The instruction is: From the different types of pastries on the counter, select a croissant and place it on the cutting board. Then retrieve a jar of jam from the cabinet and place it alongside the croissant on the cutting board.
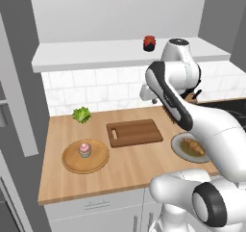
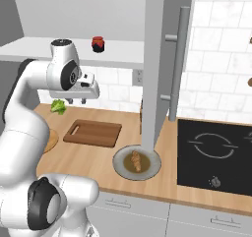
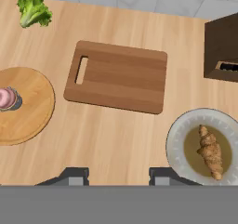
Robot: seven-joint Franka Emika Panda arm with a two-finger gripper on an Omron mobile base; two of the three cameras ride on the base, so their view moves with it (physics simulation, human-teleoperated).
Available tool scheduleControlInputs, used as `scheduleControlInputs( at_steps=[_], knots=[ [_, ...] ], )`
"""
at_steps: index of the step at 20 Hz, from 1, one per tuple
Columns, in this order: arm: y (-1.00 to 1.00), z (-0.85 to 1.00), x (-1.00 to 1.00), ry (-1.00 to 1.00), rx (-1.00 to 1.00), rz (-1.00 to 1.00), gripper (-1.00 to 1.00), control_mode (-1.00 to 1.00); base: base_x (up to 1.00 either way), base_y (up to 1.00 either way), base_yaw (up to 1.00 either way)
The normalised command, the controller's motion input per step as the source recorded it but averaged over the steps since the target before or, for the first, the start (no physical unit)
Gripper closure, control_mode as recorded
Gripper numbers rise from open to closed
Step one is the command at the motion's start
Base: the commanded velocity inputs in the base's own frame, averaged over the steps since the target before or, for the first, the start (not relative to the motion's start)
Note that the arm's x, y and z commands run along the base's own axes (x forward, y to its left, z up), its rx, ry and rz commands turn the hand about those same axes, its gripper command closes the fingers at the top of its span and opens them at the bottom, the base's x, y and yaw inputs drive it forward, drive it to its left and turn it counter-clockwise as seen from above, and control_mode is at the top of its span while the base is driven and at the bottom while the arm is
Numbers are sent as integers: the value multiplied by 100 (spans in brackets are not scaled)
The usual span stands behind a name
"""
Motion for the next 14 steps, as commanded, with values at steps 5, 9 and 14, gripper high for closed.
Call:
scheduleControlInputs(
  at_steps=[5, 9, 14],
  knots=[
    [-21, -7, -5, 0, 0, 0, -100, -100, 0, 0, 0],
    [-59, -17, -16, 0, 0, 0, -100, -100, 0, 0, 0],
    [-62, -17, -17, 0, 0, 0, -100, -100, 0, 0, 0]
  ],
)
